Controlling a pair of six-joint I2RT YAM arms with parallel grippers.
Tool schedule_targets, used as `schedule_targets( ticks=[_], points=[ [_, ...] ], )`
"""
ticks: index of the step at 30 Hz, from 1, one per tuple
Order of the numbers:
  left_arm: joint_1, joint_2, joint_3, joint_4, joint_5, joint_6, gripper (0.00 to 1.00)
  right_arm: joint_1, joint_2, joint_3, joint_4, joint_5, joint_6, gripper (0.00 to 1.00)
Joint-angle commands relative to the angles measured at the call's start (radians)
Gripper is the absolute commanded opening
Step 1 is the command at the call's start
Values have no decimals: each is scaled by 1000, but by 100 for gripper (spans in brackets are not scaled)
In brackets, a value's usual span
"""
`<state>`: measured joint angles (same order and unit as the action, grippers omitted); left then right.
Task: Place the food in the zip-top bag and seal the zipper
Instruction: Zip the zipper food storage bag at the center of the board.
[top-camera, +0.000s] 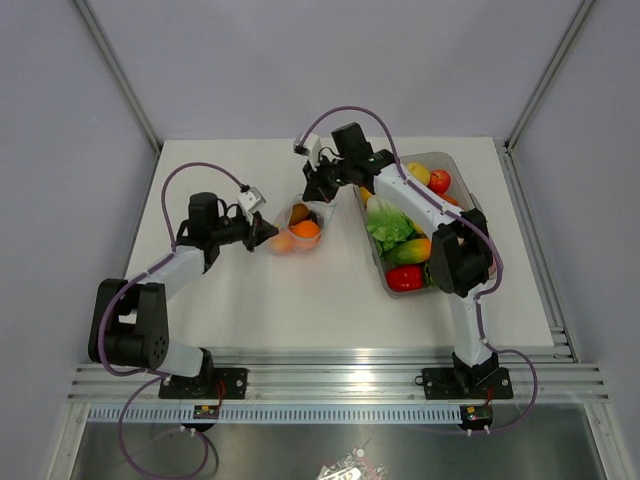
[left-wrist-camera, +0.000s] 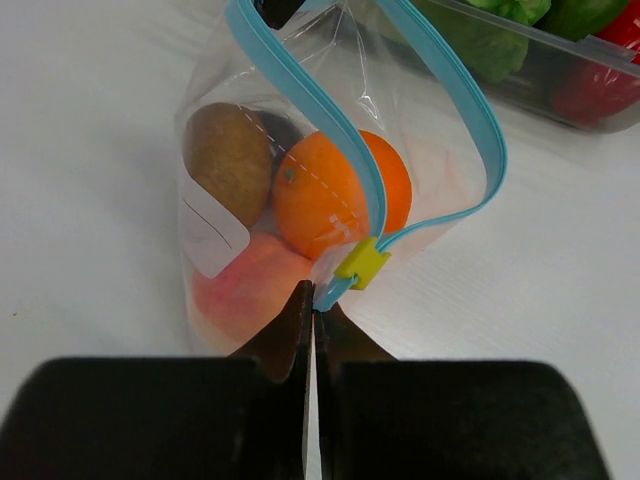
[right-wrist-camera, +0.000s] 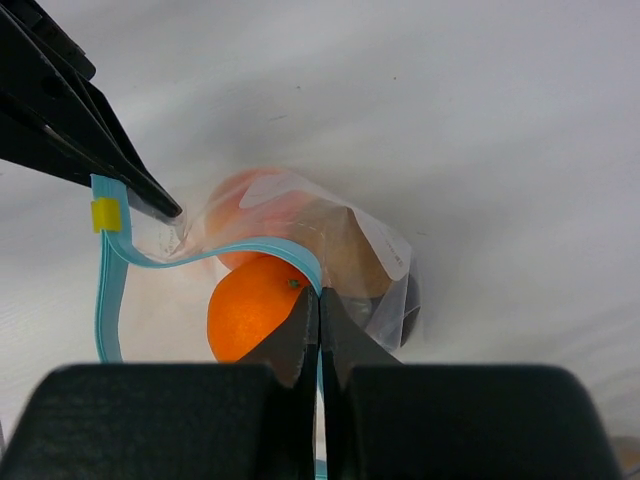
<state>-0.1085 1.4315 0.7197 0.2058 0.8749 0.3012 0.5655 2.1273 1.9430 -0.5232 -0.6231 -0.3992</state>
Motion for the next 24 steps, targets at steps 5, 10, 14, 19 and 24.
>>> schedule_targets(
  ticks=[5,10,14,19,24],
  points=[
    [33,-34,41,116,56,-101,0,4,-24,116,-81,22,5,43],
    [52,-13,95,52,61,-169,0,5,-127,42,-83,108,-47,53],
    [52,20,145,-2,49,-221,0,8,-191,20,-109,122,-92,47],
    [52,6,129,30,41,-241,0,63,-219,7,-87,138,-163,45],
    [52,-10,107,50,26,-240,0,117,-150,65,-130,120,-239,42]
  ],
)
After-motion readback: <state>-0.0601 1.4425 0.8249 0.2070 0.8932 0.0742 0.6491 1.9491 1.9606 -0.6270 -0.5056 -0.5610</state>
